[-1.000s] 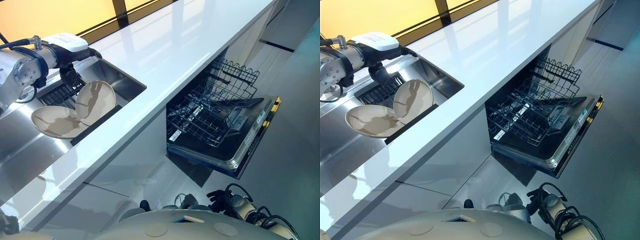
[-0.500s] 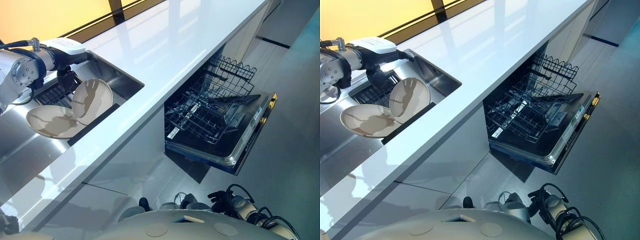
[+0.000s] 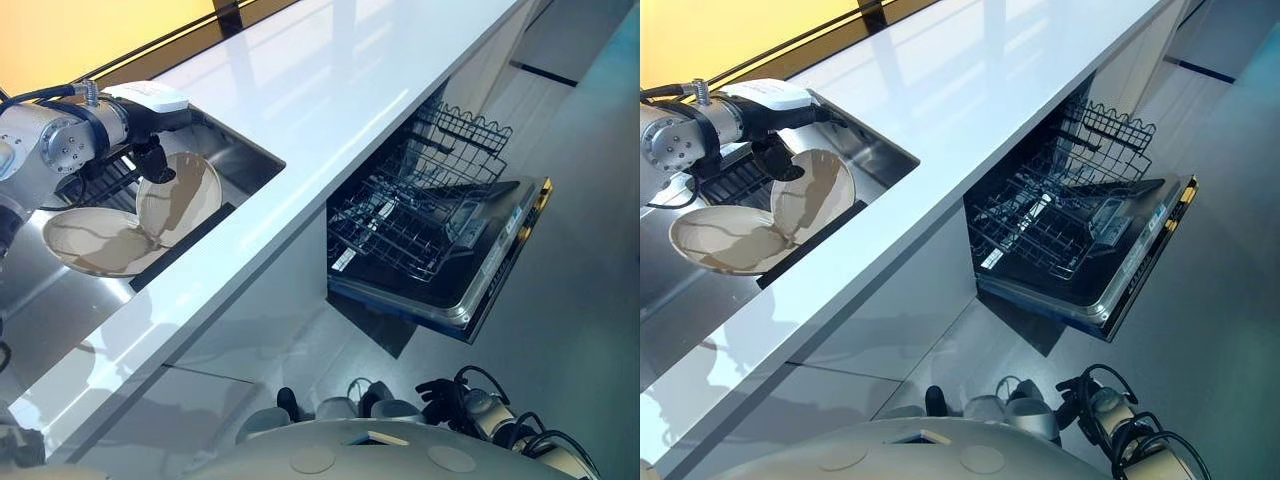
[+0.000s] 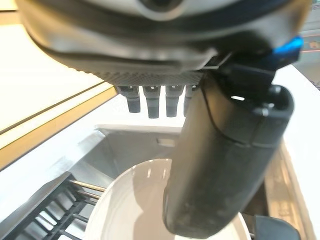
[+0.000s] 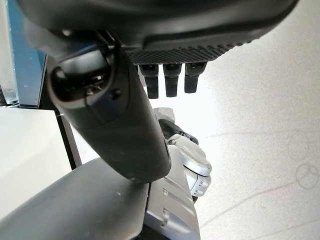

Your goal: Pick up plates and place into dishwasher.

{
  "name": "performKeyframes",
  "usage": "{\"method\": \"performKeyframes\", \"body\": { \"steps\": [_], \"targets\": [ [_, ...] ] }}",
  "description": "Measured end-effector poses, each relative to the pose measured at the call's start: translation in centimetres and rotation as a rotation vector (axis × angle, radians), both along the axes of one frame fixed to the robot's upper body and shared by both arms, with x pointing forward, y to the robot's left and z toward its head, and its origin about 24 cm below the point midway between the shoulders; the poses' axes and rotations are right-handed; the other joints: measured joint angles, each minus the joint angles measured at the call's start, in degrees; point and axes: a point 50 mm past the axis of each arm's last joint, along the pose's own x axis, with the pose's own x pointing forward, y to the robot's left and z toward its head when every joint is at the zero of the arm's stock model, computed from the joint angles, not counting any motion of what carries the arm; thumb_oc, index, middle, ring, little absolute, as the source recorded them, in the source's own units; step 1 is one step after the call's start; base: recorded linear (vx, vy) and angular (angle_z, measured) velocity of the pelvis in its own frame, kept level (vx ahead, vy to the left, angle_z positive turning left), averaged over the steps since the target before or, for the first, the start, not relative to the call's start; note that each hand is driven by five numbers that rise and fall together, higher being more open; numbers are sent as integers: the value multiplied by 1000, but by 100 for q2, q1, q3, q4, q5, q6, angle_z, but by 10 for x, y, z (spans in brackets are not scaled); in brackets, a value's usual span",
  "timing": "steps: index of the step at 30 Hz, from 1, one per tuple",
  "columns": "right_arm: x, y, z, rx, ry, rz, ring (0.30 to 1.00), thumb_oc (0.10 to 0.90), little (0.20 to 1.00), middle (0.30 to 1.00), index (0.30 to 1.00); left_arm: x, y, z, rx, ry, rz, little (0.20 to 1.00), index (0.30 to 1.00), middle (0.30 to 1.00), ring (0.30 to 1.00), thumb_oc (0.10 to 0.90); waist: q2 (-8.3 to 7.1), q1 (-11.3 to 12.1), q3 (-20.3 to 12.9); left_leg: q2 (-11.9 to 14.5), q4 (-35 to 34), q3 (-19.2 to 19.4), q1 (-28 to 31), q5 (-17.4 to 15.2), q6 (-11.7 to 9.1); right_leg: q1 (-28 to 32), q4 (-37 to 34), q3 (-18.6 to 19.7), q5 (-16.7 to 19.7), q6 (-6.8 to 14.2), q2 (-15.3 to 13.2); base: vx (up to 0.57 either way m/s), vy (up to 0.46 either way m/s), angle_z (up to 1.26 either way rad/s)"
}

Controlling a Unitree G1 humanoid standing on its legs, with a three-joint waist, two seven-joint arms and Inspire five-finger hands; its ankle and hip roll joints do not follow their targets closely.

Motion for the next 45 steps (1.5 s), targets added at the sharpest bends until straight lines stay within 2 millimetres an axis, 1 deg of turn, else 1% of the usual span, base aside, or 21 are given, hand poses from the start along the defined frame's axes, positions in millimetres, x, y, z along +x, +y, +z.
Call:
{"method": "performKeyframes", "body": {
  "steps": [10,15,19,31,36,40,42,45],
  "targets": [
    [0,0,0,1,1,0,900,800,900,900,900,2,-7,-5,-6,33,-17,900,900,900,900,800,-2,-3,2,0,0,50,12,-1,1,-2,2,11,1,1,0,6,-5,0],
    [0,0,0,2,2,0,900,800,900,900,900,3,-10,-11,19,97,-17,900,900,900,900,800,-2,-28,2,-1,0,65,19,-1,2,-4,2,31,1,3,0,0,0,0],
    [1,0,0,5,3,1,900,800,900,900,900,2,-8,-15,75,152,-1,900,900,900,900,800,2,-90,4,-1,0,76,22,-3,4,-6,2,46,3,6,0,0,0,0],
    [2,-1,1,3,5,3,900,800,900,900,900,2,-14,-18,81,158,-47,900,900,900,900,800,29,-141,23,-4,0,80,40,-4,5,-5,2,96,9,14,1,30,2,-1],
    [5,-5,3,-9,-2,4,900,800,900,900,900,2,-21,-31,166,188,-93,900,900,900,900,800,108,-184,94,-36,-1,126,62,-19,30,-8,3,139,32,49,-33,20,3,-5],
    [6,-5,3,-8,-3,5,900,800,900,900,900,2,-26,-42,218,220,-125,900,900,900,900,800,110,-257,105,-73,0,164,58,-36,57,-31,1,175,49,79,-74,-2,-3,-4],
    [7,-5,3,-8,-4,6,900,800,900,900,900,2,-27,-45,231,232,-129,900,900,900,900,800,110,-255,105,-78,0,232,41,-42,67,-86,4,261,61,97,-79,-3,-3,-16],
    [7,-5,3,-6,-3,6,900,800,900,900,900,2,-27,-47,256,243,-133,900,900,900,900,800,101,-297,118,-96,0,255,28,-46,80,-106,4,280,71,110,-94,-3,1,-5]
  ]
}}
